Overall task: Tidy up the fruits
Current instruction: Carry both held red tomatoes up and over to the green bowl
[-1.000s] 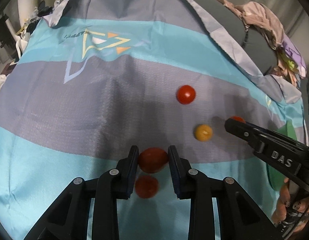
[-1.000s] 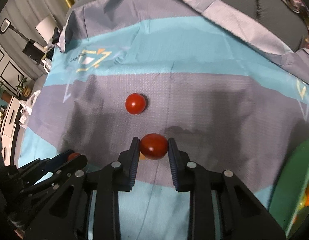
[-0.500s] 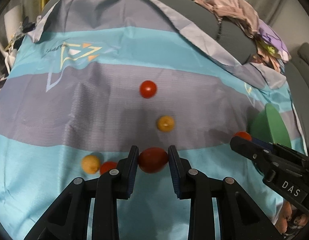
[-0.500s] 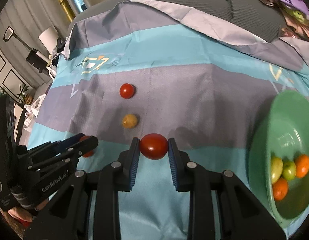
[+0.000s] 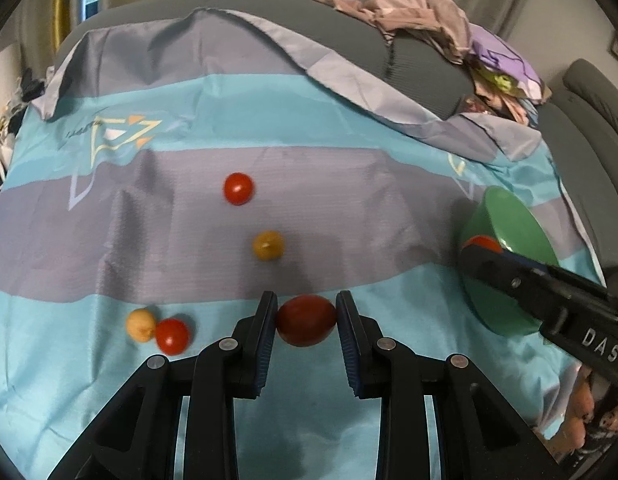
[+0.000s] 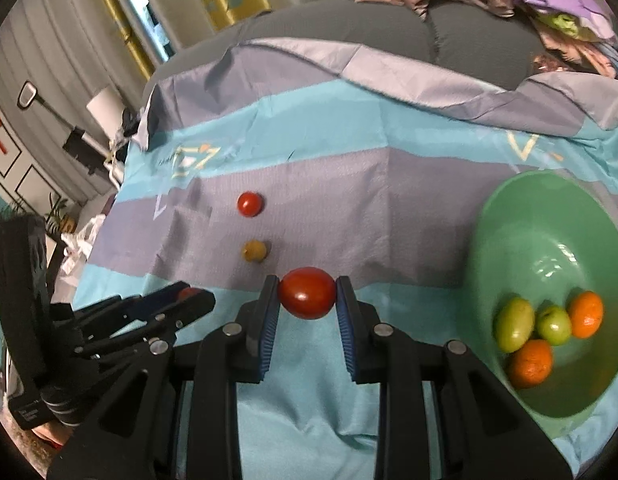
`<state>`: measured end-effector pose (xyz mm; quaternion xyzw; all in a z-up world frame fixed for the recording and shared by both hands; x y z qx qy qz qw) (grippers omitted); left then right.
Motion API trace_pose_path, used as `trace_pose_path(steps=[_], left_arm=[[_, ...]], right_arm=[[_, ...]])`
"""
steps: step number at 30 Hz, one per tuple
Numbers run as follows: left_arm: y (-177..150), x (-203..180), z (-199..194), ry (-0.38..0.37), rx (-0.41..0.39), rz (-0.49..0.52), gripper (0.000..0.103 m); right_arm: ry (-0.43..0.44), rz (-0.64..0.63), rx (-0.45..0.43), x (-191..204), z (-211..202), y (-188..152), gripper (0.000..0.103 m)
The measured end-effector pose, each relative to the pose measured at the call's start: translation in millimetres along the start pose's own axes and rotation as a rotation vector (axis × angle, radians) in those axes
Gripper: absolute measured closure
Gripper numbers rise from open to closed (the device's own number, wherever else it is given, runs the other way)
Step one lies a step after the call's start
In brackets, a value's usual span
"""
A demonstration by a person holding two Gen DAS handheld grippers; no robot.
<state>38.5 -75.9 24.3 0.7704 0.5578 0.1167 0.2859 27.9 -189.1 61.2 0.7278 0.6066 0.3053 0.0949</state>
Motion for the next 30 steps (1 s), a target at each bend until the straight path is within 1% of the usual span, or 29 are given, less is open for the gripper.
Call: trace_pose_path(steps=[7, 11, 16, 22, 25, 30], left_arm=[[8, -38, 3, -0.026, -0.011, 0.072, 0.072], [16, -61, 10, -0.059, -0.015, 0.077, 0.072], [28, -94, 17, -0.090, -0.033, 0.095, 0.072], [39, -134, 19, -0.124, -0.049, 0.137, 0.072], [41, -149, 22, -0.137, -0.049, 0.162, 0.072], [44, -170, 31, -0.161, -0.032, 0.178, 0.072]], right_arm=[[-0.021, 0.040, -0.040, -30, -20, 0, 0.074], [-0.066, 0.049, -0.080, -49, -32, 7, 0.074], [-0.087, 0.081, -0.133, -75, -50, 18, 0.074], [-0.108, 0.136, -0.155, -101, -62, 23, 0.074], [-0.125, 0.143, -0.172, -111, -69, 24, 0.074], [-0.150, 0.199, -0.180, -133, -74, 26, 0.074]])
Point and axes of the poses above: each gripper's, at about its wrist camera, not at the fingertips, and z roughly the way its jaws point, x to its left, y to its top, the point moved 7 cm from there along z, roughly the way its jaws point, and after that the axes turned 10 degrees about z, right-handed, at the moved point
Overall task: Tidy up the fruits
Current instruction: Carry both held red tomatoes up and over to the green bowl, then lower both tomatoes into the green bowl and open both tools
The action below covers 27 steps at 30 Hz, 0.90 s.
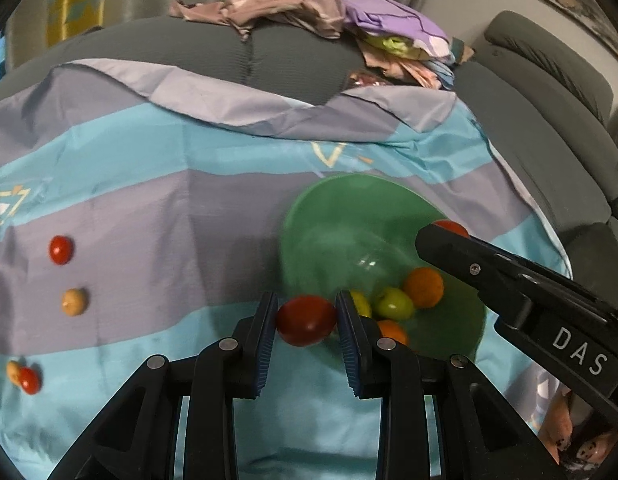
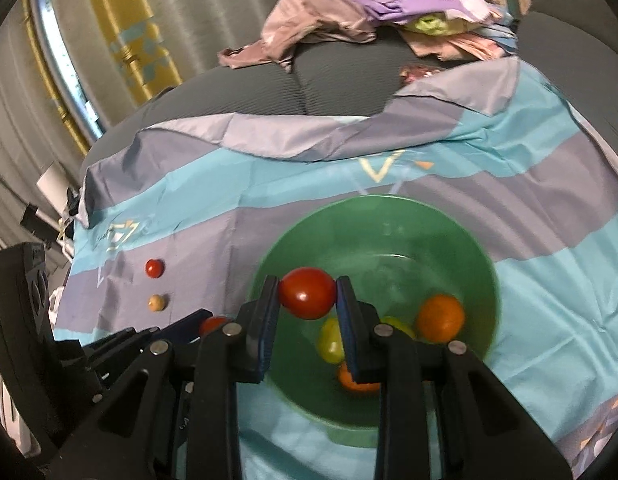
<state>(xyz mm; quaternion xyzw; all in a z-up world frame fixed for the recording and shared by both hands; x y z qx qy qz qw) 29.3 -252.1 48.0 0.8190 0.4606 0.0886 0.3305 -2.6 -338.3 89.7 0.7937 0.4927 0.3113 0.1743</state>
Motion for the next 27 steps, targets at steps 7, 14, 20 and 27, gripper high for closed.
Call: trace_pose_path(steps=[7, 14, 20, 27], left_arm=[[8, -26, 11, -0.028, 0.004, 0.039, 0.072], [14, -45, 25, -0.060, 0.018, 0.047, 0.072], [12, -59, 33, -0.092, 0.038, 0.054, 0.072], [13, -73, 39, -0.096, 0.045, 0.078, 0.072]], right_arm=[[-0.058, 0.065, -0.020, -35, -4, 9, 0.073], [-0.103, 0.124, -0.012, -60, -1, 12, 0.073], [-0.146, 0.150, 0.005, -76, 4, 12, 0.073], [-0.157, 0.170, 0.029, -85, 10, 9, 0.073]])
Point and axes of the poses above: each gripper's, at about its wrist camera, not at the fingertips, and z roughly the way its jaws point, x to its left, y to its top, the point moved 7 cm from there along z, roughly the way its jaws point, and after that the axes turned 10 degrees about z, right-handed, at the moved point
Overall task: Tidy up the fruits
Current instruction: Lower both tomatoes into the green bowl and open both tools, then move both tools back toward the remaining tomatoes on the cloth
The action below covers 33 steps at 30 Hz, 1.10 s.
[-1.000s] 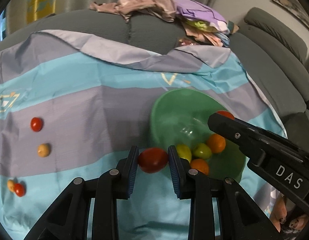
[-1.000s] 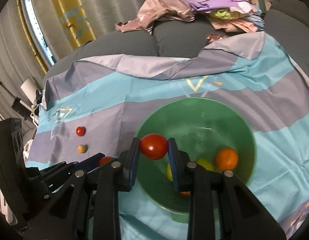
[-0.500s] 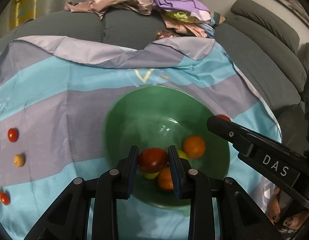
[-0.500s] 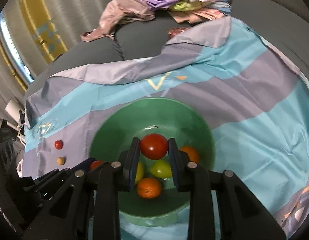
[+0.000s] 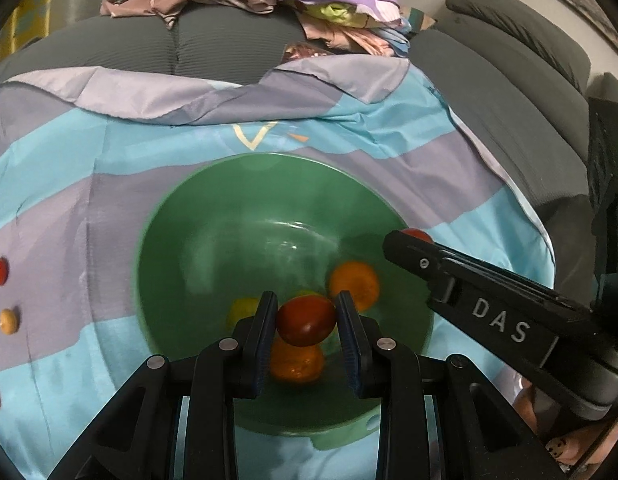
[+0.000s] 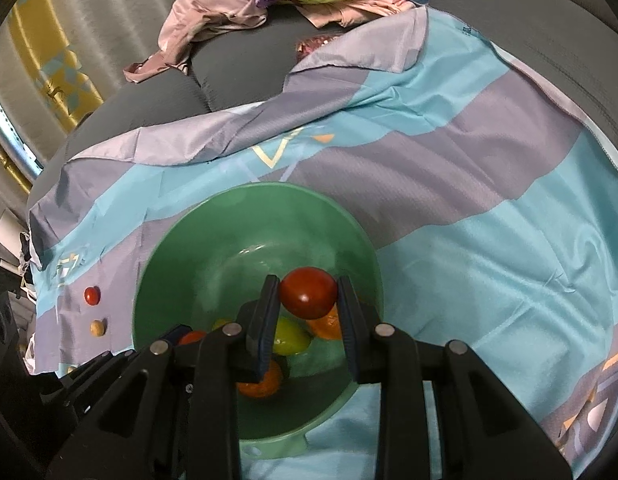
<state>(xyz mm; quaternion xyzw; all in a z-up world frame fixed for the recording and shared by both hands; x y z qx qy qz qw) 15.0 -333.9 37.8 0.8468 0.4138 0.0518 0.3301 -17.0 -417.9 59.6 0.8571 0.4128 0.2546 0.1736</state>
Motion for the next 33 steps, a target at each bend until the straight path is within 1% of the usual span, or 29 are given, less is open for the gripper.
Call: trace_pose_path(steps=[8, 19, 23, 24, 27, 28, 31, 33], left_arm=[[0, -9, 8, -0.011, 0.013, 0.014, 0.072], [-3, -13, 16, -0.018, 0.036, 0.010, 0.072], [-2, -13, 16, -0.017, 0.027, 0.011, 0.072], [-1, -13, 15, -0.016, 0.024, 0.014, 0.072], [0, -12, 10, -0.020, 0.021, 0.008, 0.072], [0, -11, 8, -0.022, 0.020, 0.004, 0.072], [0, -4, -5, -0.026, 0.002, -0.013, 0.072], [-1, 8, -18, -0.017, -0.016, -0.031, 0.072]], right_arm=[[-0.040, 0.013, 0.031, -11, 11, -1, 0.073], [-0.038, 0.021, 0.049, -13, 16, -3, 0.073], [-0.041, 0.024, 0.046, -13, 15, -2, 0.072], [-0.042, 0.024, 0.046, -13, 15, -2, 0.071], [-0.006, 0.030, 0.042, -8, 12, -2, 0.053], [-0.002, 0.024, 0.037, -5, 10, -2, 0.050], [-0.008, 0.009, 0.011, 0, 4, 0, 0.050], [0.005, 0.003, -0.002, 4, 0, 1, 0.050]])
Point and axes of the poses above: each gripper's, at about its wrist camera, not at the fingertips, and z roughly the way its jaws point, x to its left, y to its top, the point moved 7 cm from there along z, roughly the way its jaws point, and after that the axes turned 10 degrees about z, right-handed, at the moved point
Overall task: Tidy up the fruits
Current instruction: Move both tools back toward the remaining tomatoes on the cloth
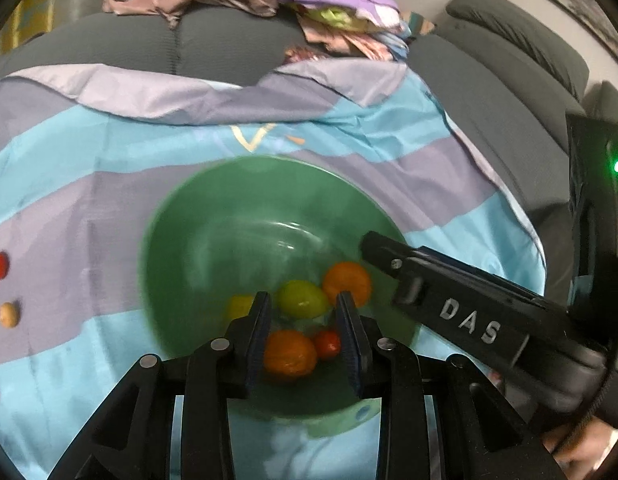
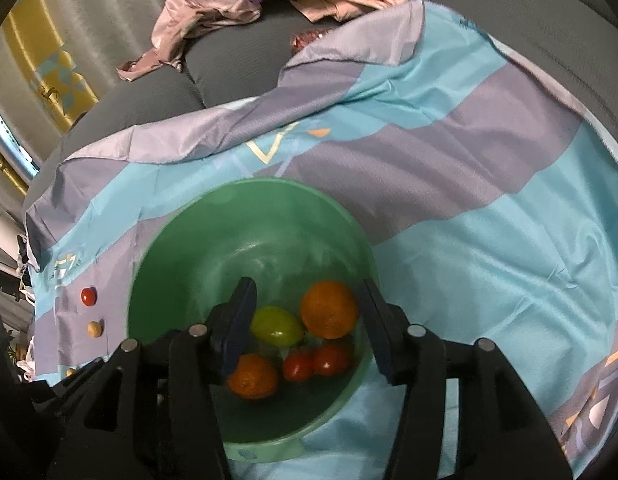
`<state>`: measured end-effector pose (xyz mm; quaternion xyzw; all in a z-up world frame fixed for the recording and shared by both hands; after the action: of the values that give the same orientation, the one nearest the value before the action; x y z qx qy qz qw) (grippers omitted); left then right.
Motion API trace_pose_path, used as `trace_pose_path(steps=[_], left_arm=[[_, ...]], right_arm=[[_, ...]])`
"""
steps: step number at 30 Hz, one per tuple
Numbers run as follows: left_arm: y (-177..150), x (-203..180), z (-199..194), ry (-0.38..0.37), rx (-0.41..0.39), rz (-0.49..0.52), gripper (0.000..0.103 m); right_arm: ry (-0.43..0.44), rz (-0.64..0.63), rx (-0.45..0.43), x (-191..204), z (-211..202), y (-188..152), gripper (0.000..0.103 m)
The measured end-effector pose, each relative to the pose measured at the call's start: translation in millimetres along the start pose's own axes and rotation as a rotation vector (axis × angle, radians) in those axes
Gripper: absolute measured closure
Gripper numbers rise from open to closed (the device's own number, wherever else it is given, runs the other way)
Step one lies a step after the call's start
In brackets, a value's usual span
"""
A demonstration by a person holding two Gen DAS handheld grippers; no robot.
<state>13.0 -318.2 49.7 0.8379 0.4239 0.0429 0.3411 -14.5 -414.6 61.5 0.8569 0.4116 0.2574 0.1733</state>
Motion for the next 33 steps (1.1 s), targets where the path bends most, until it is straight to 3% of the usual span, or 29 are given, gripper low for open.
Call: trace_pose_path(steps=[5, 9, 19, 25, 30, 33], left_arm=[[-8, 43, -37, 0.048, -0.033, -0.062, 0.069], [-25, 87, -69, 0.142, -0.042, -0.114, 0.069], [-96, 193, -131, 0.342, -0.027, -0.268, 0.069], [-127, 228, -126, 0.342, -0.002, -0.370, 0.069], [-142, 245, -125, 0.352, 0.001, -0.418, 0.069], [-151, 251, -121, 0.300, 0.019, -0.474, 0.069]], right_arm=[[0.011, -0.033, -0.034, 15, -10, -1, 0.049], [0.013, -0.088, -0.039, 32, -12, -8, 0.049], [0.073, -0.250, -0.030, 95, -12, -36, 0.049], [0.089, -0.349, 0.001, 133, -2, -64, 0.049], [0.159, -0.371, 0.068, 159, 10, -88, 0.049], [0.217, -0.368, 0.109, 171, 14, -102, 0.049]])
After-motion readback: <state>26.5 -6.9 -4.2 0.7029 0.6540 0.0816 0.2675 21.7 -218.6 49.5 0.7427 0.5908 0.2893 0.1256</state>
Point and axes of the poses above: each gripper's, at about its wrist camera, not at the fingertips, and z roughly the way its jaws point, x to its left, y to its top, the point moved 7 cm from there along z, roughly the way its jaws point, and after that the axes turned 10 degrees about z, right-handed, at the moved point
